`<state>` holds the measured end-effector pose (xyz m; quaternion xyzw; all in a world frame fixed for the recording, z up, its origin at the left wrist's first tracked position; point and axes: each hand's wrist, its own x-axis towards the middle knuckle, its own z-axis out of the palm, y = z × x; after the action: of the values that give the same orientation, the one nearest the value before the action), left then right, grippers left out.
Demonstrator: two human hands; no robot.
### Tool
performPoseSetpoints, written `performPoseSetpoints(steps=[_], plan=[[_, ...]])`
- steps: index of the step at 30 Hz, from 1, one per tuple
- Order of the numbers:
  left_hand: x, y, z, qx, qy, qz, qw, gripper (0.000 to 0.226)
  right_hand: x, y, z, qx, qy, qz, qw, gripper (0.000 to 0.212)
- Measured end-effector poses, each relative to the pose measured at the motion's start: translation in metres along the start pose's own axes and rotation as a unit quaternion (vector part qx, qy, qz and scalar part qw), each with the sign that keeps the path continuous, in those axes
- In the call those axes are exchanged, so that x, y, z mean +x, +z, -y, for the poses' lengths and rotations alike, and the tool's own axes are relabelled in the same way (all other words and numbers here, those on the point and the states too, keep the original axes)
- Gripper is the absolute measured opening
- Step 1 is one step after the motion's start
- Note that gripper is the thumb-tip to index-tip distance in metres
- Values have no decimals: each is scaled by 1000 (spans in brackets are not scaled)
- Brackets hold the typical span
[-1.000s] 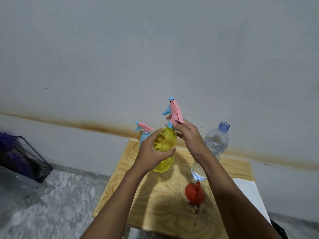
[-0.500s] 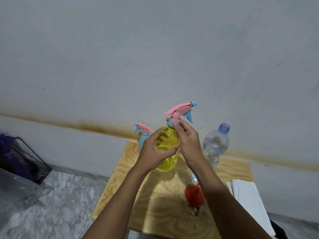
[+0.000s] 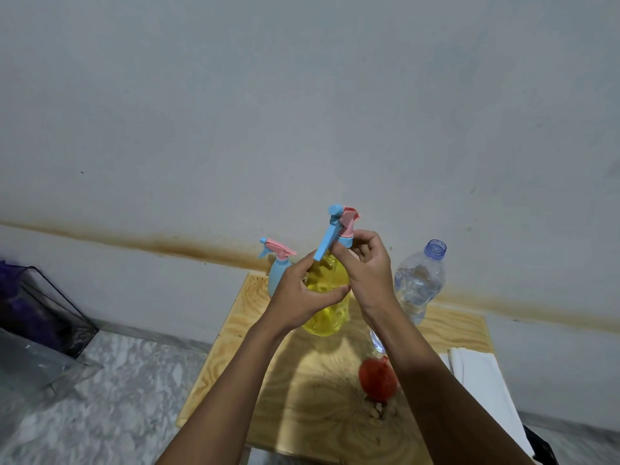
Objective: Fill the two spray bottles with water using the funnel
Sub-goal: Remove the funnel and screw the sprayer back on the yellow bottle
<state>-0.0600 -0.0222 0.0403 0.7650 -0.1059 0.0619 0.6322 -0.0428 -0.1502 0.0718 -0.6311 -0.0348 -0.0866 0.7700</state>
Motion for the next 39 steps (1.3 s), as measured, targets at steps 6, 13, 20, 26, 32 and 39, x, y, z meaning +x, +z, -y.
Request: performPoseSetpoints(steps=[6,13,20,26,32,39], plan=[[-2,-2,-5,-2,9,26,1000,44,4,-18,6,-14,42,154,987,27],[-2,-4,-4,0,16,51,999,49,1,-16,1,-95,-7,83,992,17],[0,-4,1,12,-2,74,997,49,2,-21,5,-104,-13,94,990,24],[0,0,5,29,10,57,998,56,-3,-16,-5,-146,-56,28,987,12],[2,-12,7,40,-22,134,990,54,3,-36,3,-65,46,141,987,25],[-3,-1,12,37,-21,118,992,57,-5,-29,-6,-85,22,90,992,9]])
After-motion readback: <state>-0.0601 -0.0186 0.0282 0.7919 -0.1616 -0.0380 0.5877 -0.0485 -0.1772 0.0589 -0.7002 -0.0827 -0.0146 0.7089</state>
